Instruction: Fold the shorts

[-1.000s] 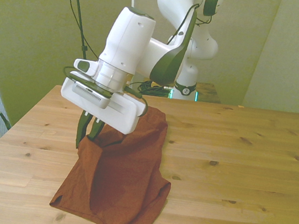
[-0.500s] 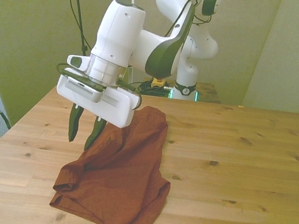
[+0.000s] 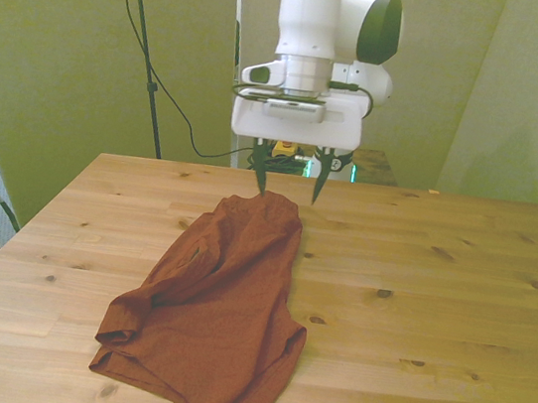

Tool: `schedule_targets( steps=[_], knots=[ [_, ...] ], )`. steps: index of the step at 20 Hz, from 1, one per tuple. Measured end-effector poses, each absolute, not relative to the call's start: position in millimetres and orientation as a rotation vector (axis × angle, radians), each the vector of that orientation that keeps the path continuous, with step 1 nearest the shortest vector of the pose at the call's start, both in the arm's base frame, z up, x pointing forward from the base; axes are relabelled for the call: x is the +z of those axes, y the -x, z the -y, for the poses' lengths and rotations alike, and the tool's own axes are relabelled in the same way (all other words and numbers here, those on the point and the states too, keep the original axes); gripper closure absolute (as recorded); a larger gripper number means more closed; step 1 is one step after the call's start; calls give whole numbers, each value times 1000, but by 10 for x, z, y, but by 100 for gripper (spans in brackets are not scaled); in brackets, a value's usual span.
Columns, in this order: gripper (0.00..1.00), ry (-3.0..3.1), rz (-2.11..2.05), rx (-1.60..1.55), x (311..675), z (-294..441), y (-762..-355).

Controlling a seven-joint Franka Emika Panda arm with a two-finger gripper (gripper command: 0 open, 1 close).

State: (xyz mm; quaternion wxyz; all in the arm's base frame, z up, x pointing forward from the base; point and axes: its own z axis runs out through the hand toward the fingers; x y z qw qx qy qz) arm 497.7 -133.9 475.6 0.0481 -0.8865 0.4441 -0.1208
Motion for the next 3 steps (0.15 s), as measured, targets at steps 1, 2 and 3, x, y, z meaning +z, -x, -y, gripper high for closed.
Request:
schedule_targets(
  steps=[1,2,3],
  knots=[
    [0,2709,-1334,-361,4750,1229,-4816],
    [0,2714,-1316,-354,4731,1125,-4636],
    [0,2722,-1298,-346,4697,1026,-4461]
  ],
)
